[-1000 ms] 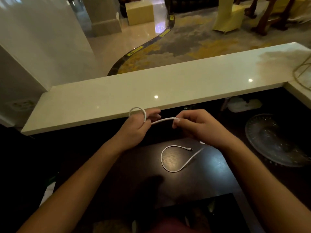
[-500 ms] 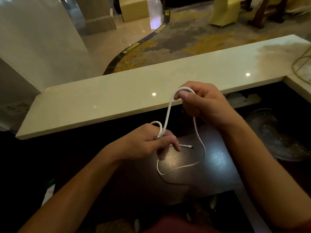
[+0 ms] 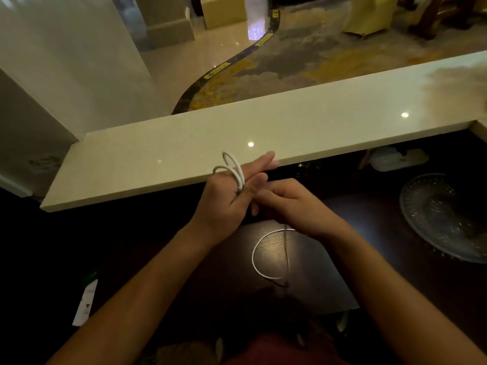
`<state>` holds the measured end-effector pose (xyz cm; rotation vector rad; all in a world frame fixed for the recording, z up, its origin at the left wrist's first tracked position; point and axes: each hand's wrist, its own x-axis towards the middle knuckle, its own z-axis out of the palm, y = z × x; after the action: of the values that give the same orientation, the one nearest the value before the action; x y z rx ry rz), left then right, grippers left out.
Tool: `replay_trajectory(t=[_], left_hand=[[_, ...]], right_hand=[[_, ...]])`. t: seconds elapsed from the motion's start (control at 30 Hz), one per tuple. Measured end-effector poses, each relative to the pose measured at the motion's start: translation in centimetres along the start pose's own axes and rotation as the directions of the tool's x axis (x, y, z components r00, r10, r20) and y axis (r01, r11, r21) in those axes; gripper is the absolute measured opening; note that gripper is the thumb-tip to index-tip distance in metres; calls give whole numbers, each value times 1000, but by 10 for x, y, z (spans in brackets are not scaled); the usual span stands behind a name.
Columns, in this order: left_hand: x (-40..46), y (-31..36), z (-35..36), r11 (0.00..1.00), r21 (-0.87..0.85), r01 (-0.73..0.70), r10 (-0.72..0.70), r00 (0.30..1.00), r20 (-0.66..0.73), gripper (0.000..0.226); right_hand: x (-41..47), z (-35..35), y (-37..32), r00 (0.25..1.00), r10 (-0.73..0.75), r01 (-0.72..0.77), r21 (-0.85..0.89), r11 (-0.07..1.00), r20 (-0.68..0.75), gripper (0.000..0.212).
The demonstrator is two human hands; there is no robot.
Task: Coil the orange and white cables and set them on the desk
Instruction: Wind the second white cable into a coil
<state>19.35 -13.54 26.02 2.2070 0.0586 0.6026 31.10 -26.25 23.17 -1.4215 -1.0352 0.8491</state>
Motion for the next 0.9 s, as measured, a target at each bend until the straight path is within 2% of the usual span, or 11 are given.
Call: replay_trajectory(t=[0.07,0.13,0.2,0.3,0.43,0.5,0.57,0.63,0.73,0.83,0.9], left_hand=[[-4,-13,-1,970,210,-121,116,993,38,49],[-6,-21,-4,894,398,-205,187,979,85,56],[-7,-27,-10,836,500,-227,187,974,129,58],[-8,-28,-14,795,564,-222,127,971,204,51],[-5,-22,-12,882,439,-173,23,945,325,44],[-7,-10,-13,962,269,-40,-100,866,489,42],[-11,16,-12,1000,-2,16,-12,818,576,28],[-12,44,-9,945,-327,29,133,876,463,27],[-7,57,-6,747,-662,-63,60,998,-28,36],[-3,45,-11,844,-514,-153,-29,944,-330,37],[-3,25,-12,980,-156,-127,74,949,-307,38]], right_hand=[[-3,-8,-15,999,-31,35,-182,983,25,35],[-8,-20,-24,999,-8,19,-224,975,50,26],[-15,-34,-33,995,48,-30,-203,979,83,19],[-23,-43,-49,985,32,27,-334,942,169,6],[-19,-47,-73,966,-82,155,-294,943,246,4],[-6,-53,-72,972,-178,195,-102,975,155,2],[13,-53,-53,979,-203,201,76,977,28,10],[29,-41,-25,990,-134,138,213,967,-30,22],[38,-16,24,999,38,-33,204,978,-23,32],[29,-1,51,993,114,-119,183,976,36,37],[21,2,45,984,105,-122,120,985,142,37]])
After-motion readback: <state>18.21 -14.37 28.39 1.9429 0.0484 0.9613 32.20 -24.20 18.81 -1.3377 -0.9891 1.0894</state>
